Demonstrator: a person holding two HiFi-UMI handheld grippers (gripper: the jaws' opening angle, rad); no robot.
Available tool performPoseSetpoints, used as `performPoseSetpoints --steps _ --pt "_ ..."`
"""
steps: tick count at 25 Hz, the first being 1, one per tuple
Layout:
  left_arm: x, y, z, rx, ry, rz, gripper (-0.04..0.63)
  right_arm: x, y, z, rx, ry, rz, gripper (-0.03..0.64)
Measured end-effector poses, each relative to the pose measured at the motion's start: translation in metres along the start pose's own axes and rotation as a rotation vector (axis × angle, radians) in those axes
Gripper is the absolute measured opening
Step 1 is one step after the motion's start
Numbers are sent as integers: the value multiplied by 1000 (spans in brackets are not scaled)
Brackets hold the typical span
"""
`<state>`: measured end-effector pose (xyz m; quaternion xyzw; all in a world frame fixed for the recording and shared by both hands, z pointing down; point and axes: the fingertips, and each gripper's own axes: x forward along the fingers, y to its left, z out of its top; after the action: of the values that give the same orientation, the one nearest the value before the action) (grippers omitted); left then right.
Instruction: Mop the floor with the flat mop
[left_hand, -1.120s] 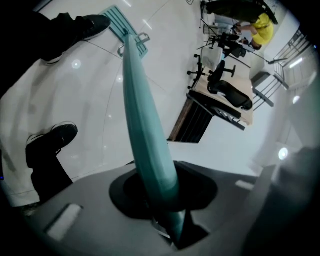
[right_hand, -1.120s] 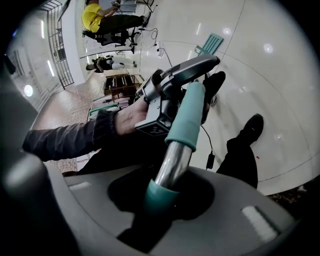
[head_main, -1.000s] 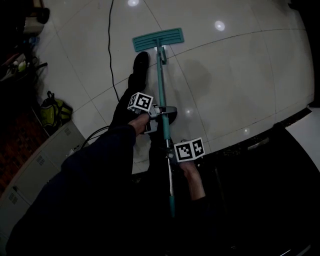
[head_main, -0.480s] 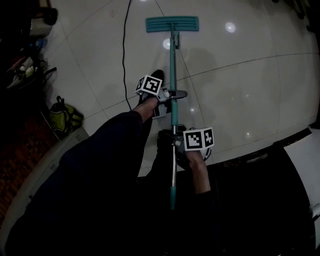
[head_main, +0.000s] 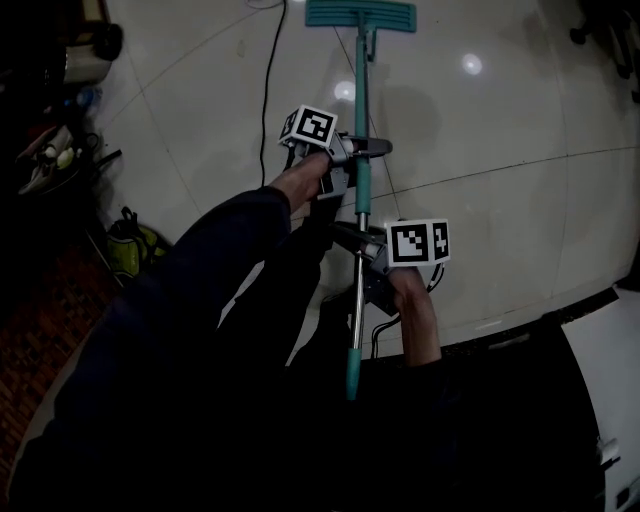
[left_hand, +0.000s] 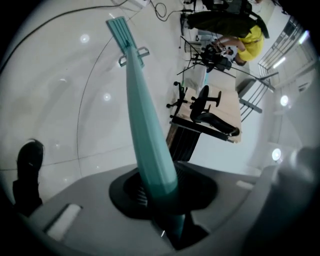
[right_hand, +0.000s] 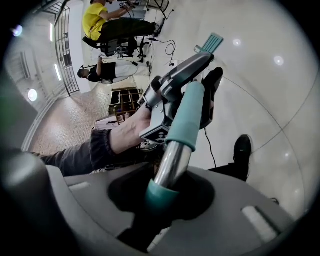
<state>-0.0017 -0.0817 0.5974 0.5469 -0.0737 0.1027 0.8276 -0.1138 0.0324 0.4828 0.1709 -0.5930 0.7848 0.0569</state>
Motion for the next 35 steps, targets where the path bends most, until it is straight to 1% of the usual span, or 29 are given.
performPoseSetpoints --steps 3,6,8,11,13,18,23,27,31,35 --pt "-1 -6 30 25 -11 1 132 6 -2 27 -19 3 -21 103" --pt "-3 -11 37 35 -32 -10 132 9 1 33 -32 -2 -26 103" --pt "-4 -13 28 34 -37 -14 133 8 5 23 -34 -4 -22 104" --pt "-6 -14 -4 35 -26 -14 133 0 8 -8 -41 2 -17 104" --pt "-4 -14 -36 37 -18 -17 133 -10 9 -39 -48 7 -17 104" --pt "-1 2 -135 32 -1 -9 132 -31 3 -138 -61 31 -23 106" --pt "-2 39 -253 7 18 4 130 -46 -17 -259 -59 75 -37 106" --pt "3 74 -331 -15 27 11 130 -56 -42 -339 -63 111 -63 107" --pt "13 113 -396 -40 37 28 130 -66 -70 -406 -48 143 -63 109" --pt "26 144 -442 -62 49 36 130 -77 -97 -454 -38 174 -82 109"
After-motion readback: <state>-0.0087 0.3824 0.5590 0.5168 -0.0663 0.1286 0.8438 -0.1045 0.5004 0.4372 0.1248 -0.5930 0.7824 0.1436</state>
